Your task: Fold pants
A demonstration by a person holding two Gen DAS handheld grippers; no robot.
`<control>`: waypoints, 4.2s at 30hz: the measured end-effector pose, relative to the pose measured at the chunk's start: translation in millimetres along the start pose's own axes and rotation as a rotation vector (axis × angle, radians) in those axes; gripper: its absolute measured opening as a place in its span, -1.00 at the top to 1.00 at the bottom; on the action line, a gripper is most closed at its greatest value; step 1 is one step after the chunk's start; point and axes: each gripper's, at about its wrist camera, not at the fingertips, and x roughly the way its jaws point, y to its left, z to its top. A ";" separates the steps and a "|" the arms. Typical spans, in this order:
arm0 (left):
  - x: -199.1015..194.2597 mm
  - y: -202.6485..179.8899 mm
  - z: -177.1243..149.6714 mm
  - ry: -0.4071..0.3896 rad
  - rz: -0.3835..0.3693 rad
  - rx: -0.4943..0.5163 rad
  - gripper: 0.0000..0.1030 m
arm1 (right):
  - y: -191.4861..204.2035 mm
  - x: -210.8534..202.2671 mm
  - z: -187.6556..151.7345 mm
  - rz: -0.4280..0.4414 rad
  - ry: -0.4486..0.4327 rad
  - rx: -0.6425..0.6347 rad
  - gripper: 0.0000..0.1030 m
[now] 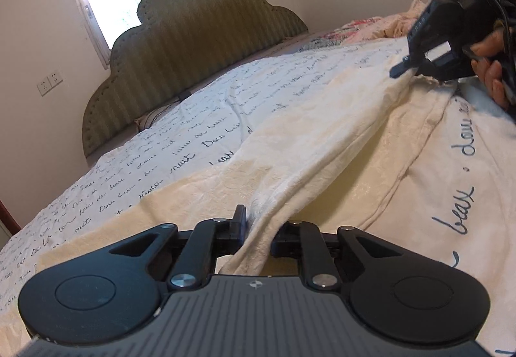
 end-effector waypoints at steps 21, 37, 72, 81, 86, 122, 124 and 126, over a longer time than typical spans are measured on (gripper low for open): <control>-10.3 -13.5 -15.3 0.019 -0.076 0.150 0.60 | 4.3 -57.6 -16.6 -0.136 -0.031 -0.165 0.82; -31.0 27.1 21.3 -0.117 -0.093 -0.127 -0.43 | 44.2 -109.6 -40.2 -0.106 -0.119 -0.214 0.55; 41.8 81.6 -20.3 0.193 0.079 -0.430 -0.95 | 39.1 -91.9 -28.6 -0.061 0.006 -0.240 -0.16; 42.4 89.0 -23.9 0.196 0.057 -0.477 -1.00 | -7.2 -78.9 -37.9 0.008 0.102 0.081 -0.18; 42.6 88.8 -23.4 0.196 0.057 -0.476 -1.00 | -9.8 -61.6 -34.5 0.042 0.019 0.119 -0.19; 45.6 155.4 -13.1 0.076 -0.785 -1.374 -1.00 | 190.6 -25.3 -138.4 0.164 -0.048 -0.890 0.78; 55.7 147.9 -17.4 0.126 -0.787 -1.416 -0.99 | 198.8 -26.5 -163.4 0.196 -0.011 -0.947 0.78; 62.4 144.9 -25.4 0.155 -0.761 -1.439 -0.97 | 203.0 -28.7 -185.7 0.208 0.015 -1.032 0.78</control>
